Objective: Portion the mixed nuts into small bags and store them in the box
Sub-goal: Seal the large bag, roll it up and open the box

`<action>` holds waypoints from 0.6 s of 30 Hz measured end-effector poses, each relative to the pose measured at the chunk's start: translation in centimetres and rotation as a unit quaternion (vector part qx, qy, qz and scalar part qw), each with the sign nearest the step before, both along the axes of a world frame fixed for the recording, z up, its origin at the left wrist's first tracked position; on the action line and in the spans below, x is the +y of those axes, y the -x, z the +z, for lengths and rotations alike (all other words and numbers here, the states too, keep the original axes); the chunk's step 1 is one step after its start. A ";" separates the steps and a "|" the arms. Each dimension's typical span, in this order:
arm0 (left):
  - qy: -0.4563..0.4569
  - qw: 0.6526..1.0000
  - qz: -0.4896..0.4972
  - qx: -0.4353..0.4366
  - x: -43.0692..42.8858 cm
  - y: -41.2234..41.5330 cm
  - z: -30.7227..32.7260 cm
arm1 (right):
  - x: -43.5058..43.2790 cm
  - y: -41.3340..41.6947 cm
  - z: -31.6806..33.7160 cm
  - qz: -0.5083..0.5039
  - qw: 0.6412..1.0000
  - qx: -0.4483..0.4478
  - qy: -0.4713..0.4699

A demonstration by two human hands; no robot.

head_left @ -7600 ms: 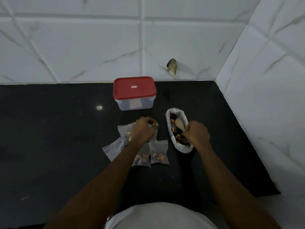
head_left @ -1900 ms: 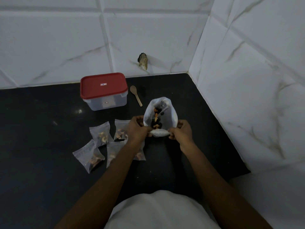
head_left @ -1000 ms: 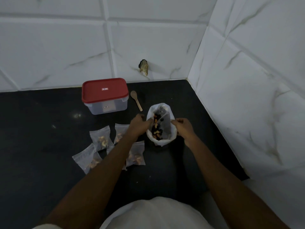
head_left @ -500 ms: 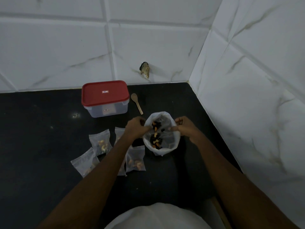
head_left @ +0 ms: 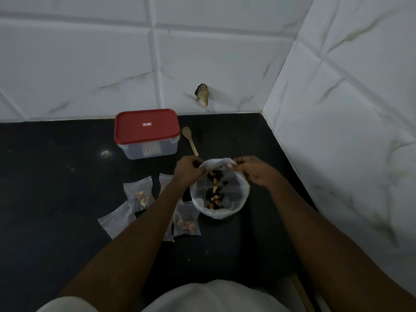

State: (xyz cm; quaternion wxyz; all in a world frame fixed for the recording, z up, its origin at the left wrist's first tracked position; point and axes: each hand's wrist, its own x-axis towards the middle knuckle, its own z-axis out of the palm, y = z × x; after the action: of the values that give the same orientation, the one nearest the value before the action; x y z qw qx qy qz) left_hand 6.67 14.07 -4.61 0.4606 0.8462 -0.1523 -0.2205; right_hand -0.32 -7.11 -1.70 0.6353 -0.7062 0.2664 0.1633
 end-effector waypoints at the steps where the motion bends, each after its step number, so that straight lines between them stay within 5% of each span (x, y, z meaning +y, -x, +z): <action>1: 0.016 1.000 -0.001 0.015 0.1 0.0 0.1 | 0.0 0.1 0.1 0.012 1.000 0.001 0.005; 5: 0.106 0.980 0.035 0.165 0.0 0.1 0.6 | 0.3 -0.1 0.6 0.048 0.999 -0.002 0.019; 18: 0.094 0.909 -0.094 0.394 1.1 -1.0 2.5 | -1.0 -0.3 2.2 0.136 0.984 0.118 -0.002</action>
State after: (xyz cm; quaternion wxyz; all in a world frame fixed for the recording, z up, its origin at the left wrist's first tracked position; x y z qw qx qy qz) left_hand 7.64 15.12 -2.06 0.5372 0.6253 -0.0577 -0.5631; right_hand -0.01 -8.14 0.53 0.5727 -0.7103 0.2405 0.3311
